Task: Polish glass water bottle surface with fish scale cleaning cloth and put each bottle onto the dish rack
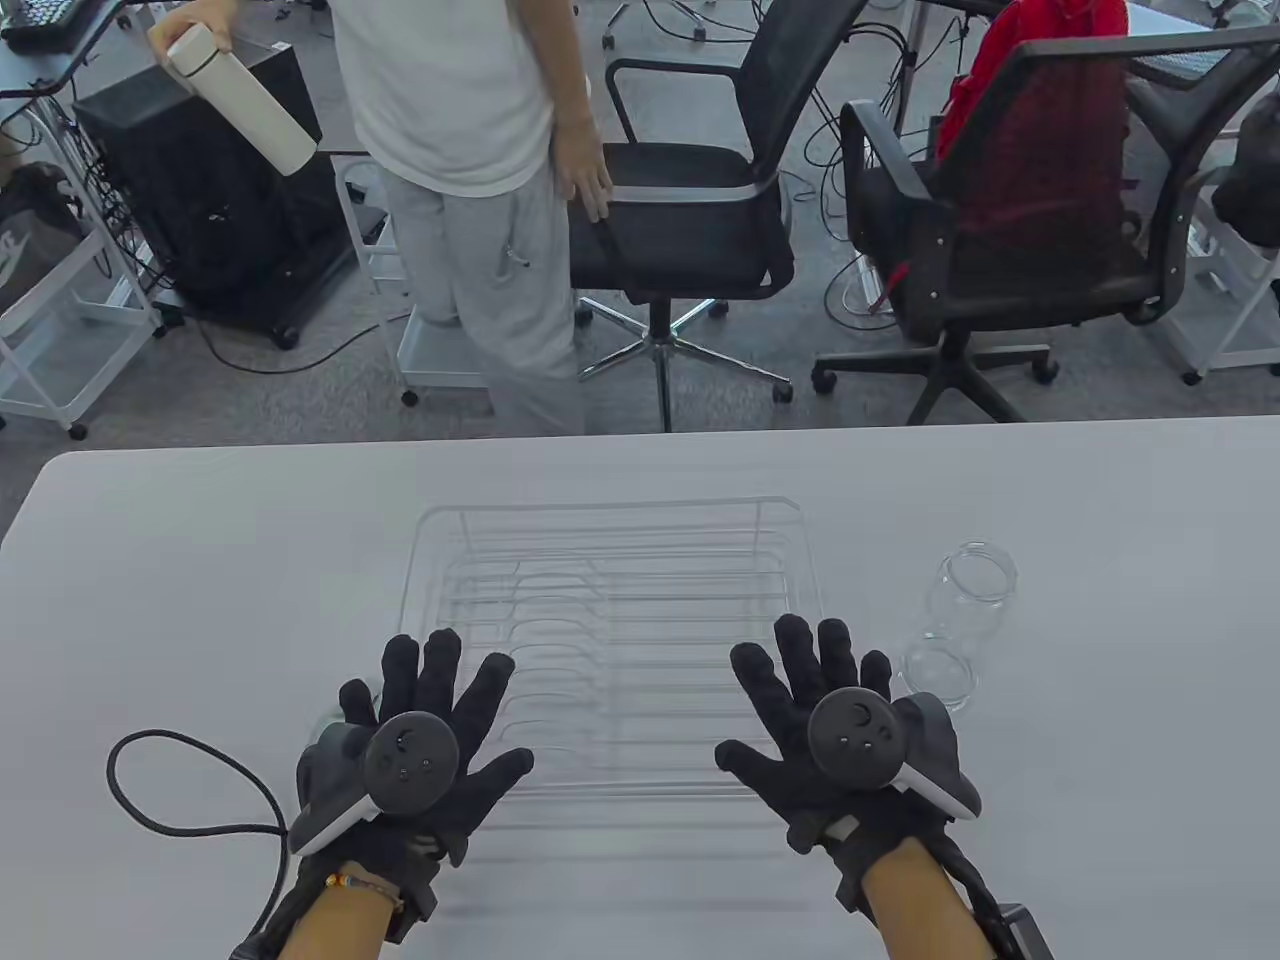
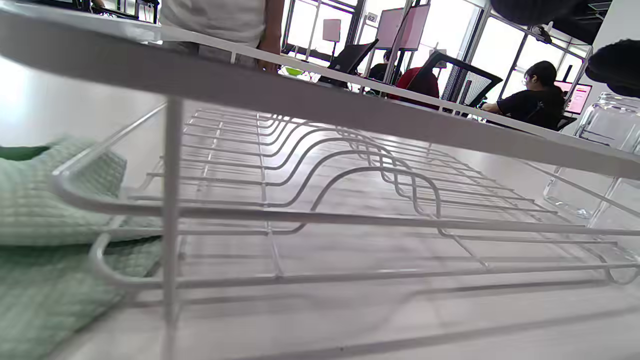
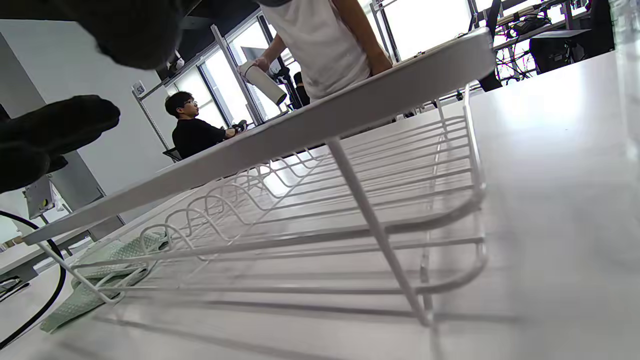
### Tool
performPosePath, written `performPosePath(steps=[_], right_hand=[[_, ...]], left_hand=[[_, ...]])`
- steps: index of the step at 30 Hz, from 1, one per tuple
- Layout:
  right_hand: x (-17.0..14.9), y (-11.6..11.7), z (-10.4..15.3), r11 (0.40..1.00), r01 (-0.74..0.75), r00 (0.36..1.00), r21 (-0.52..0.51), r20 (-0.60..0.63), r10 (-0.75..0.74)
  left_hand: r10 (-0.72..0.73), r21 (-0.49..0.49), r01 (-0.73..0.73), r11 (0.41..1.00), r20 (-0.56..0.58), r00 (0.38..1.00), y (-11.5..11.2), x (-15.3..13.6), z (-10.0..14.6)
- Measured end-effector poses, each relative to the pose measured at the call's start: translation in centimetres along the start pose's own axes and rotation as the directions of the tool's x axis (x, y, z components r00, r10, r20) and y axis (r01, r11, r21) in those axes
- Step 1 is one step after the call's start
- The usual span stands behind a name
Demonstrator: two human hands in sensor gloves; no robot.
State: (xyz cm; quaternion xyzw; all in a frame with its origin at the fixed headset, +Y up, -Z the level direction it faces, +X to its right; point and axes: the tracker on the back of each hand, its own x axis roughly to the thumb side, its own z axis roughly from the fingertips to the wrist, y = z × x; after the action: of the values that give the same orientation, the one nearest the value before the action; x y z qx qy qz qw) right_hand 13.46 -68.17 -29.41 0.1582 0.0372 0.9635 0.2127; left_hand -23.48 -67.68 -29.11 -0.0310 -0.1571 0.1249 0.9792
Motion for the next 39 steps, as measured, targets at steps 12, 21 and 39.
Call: performPosePath(steps=[12, 21, 39], right_hand=[[0.1, -0.1, 0.2, 1.0, 0.002, 1.0, -0.014, 0.01, -0.002], [-0.1, -0.3, 0.3, 0.999, 0.045, 0.999, -0.026, 0.027, -0.044], [-0.2, 0.5, 0.0, 0.996, 0.085, 0.996, 0.004, 0.04, -0.085]], left_hand=[[0.0, 0.003, 0.0, 1.0, 0.013, 1.0, 0.0, 0.0, 0.0], [0.117, 0.202, -0.086, 0.976, -0.146, 0.982, 3.4, -7.4, 1.7], [-0.16, -0.3, 0.066, 0.952, -0.303, 0.939, -5.5, -13.1, 0.0]])
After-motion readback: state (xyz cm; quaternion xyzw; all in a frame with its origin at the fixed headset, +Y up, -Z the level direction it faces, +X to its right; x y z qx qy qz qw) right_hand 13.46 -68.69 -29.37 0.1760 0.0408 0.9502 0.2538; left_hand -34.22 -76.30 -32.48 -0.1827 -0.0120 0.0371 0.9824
